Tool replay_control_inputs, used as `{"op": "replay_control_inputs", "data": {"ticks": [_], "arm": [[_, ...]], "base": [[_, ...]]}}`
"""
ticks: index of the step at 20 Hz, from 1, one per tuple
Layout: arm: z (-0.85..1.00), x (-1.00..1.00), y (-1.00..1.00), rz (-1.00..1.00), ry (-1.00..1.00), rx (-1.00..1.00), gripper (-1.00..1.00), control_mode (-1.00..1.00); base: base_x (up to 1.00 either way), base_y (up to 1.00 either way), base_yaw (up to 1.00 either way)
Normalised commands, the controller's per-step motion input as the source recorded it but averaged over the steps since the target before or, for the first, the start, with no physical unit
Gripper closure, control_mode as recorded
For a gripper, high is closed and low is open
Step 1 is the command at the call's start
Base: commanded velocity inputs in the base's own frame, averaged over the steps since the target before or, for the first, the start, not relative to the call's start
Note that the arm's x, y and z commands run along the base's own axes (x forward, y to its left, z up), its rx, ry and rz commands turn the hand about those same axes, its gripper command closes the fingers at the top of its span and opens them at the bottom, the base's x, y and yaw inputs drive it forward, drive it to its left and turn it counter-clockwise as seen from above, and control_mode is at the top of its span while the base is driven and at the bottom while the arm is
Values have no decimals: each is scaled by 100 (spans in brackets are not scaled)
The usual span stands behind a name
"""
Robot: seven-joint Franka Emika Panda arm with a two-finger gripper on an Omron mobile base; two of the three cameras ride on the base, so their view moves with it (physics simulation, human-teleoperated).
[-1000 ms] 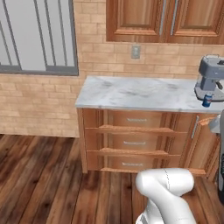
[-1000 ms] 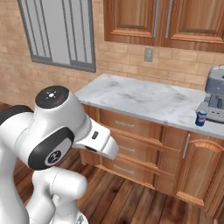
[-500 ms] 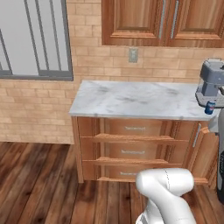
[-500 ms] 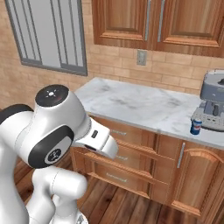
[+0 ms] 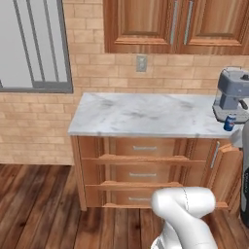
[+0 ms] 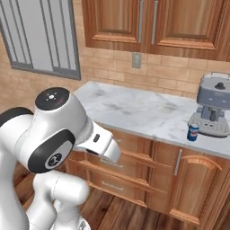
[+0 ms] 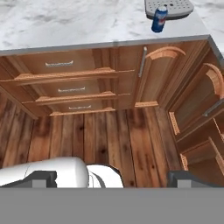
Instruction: Four empty soda cans are scattered around the kitchen. Gather all the cans and cluster them next to the stove for recycling.
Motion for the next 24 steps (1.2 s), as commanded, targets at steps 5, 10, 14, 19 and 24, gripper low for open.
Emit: {"op": "replay_control_inputs", "data": {"ticks": [5, 10, 14, 19, 24], "arm": [[0, 0, 0, 0, 0, 0, -100, 100], [0, 0, 0, 0, 0, 0, -100, 100], [0, 0, 0, 0, 0, 0, -100, 100], [0, 0, 0, 0, 0, 0, -100, 100], [0, 0, 0, 0, 0, 0, -100, 100]], "base": [[52, -37, -9], [48, -46, -8], [47, -35, -7], [36, -40, -7], [34, -43, -7]]}}
